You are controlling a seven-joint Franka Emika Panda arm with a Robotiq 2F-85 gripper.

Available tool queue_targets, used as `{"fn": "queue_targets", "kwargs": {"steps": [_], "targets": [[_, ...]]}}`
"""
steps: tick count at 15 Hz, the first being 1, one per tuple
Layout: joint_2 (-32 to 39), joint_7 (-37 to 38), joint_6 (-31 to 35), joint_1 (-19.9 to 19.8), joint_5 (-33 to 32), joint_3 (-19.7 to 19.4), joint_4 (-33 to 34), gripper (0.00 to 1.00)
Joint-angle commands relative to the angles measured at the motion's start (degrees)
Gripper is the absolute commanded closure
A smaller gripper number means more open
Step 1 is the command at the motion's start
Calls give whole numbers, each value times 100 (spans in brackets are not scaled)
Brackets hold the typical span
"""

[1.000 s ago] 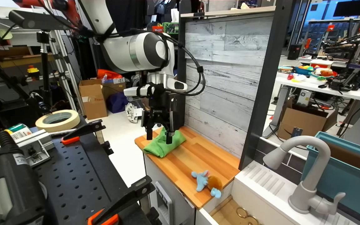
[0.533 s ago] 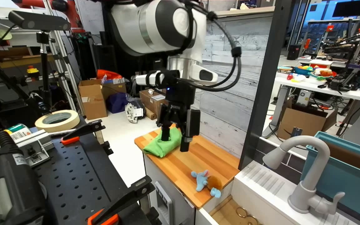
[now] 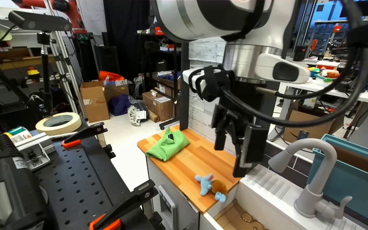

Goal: Fold the cloth

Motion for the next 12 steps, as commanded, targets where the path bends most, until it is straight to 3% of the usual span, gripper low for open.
{"fn": "queue_targets", "kwargs": {"steps": [1, 5, 12], "targets": [[187, 376, 938, -84, 311, -133, 68, 0], [373, 947, 1733, 5, 557, -323, 98, 0], [457, 980, 1848, -249, 1211, -213, 392, 0]]}}
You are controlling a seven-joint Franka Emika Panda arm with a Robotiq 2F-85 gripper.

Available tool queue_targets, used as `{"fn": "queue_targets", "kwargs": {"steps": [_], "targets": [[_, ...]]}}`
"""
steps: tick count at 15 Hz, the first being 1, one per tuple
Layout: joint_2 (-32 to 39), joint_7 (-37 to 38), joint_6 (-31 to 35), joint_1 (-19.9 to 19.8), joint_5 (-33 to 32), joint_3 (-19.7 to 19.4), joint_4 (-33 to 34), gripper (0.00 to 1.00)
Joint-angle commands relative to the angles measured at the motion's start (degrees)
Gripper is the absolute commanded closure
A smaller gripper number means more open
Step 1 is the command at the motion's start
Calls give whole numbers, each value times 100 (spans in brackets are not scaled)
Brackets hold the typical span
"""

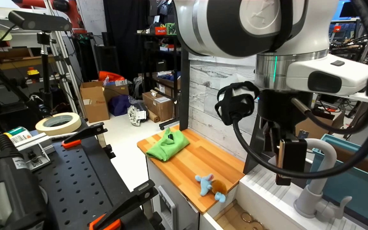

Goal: Fold the cloth

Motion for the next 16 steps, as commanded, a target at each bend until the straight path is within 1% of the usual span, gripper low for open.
{"fn": "queue_targets", "kwargs": {"steps": [1, 4, 7, 11, 16], "targets": [[8, -101, 91, -161, 423, 97, 177, 0], [74, -206, 67, -277, 622, 198, 380, 0], [181, -197, 113, -285, 734, 247, 592, 0], [393, -138, 62, -197, 729, 268, 944, 0], [803, -184, -94, -263, 729, 328, 1473, 0]]}}
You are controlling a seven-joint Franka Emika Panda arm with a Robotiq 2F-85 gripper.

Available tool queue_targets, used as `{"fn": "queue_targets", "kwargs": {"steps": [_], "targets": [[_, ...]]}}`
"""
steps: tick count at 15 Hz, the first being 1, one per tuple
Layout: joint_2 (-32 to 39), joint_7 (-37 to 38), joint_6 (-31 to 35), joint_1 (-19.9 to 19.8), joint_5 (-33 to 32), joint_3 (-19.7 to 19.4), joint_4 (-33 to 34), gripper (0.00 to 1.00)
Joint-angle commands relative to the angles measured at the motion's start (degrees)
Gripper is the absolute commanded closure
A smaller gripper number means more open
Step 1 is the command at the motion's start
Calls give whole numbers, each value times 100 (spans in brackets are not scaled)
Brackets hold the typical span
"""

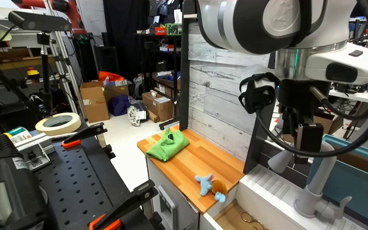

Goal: Fold the cloth

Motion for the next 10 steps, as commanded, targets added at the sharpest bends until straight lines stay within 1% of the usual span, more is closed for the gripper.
{"fn": "queue_targets", "kwargs": {"steps": [1, 2, 4, 5, 7, 8, 9, 10], "targets": [[403, -162, -128, -124, 139, 96, 526, 25], [481, -116, -194, -69, 88, 31, 609, 26], [580, -111, -228, -17, 40, -13, 677, 42], [605, -111, -247, 30, -8, -56, 663, 51], [618, -174, -307, 78, -82, -104, 608, 66], [616, -231, -369, 99, -130, -131, 582, 73], [608, -264, -463, 160, -222, -212, 539, 81], [587, -318, -567, 205, -321, -272, 496, 88]]}}
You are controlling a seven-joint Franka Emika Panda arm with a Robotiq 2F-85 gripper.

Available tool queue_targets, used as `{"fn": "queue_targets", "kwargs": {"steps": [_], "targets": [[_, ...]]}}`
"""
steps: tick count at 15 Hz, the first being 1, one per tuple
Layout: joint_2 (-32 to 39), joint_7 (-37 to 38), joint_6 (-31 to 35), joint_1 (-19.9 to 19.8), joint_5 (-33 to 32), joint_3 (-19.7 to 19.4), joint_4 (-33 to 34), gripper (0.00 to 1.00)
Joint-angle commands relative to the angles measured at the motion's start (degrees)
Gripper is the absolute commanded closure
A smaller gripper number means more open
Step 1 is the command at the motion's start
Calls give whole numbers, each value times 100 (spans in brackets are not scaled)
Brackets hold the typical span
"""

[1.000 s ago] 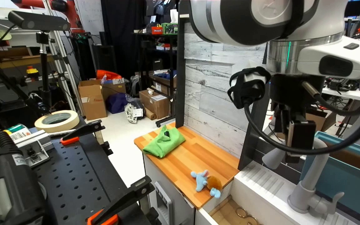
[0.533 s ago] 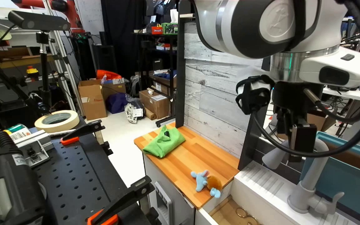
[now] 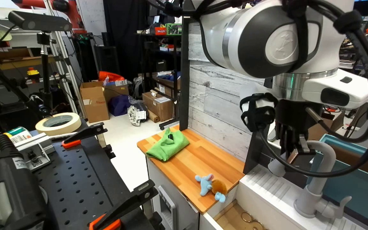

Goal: Fold the cloth

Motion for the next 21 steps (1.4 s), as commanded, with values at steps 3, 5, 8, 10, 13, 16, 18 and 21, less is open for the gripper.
{"fn": "queue_targets", "kwargs": {"steps": [3, 5, 8, 10, 13, 16, 18, 21], "targets": [[-71, -420, -621, 217, -595, -337, -97, 92], [-135, -820, -714, 91, -757, -236, -201, 92], [-178, -1529, -638, -154, -911, -85, -310, 92], [-198, -2055, -585, -333, -974, 7, -356, 92], [-260, -2914, -493, -660, -1073, 181, -457, 92], [-331, -3745, -439, -960, -1148, 401, -531, 92], [-351, -4185, -450, -1111, -1247, 510, -535, 92], [-344, -4580, -477, -1174, -1456, 536, -528, 92]]}}
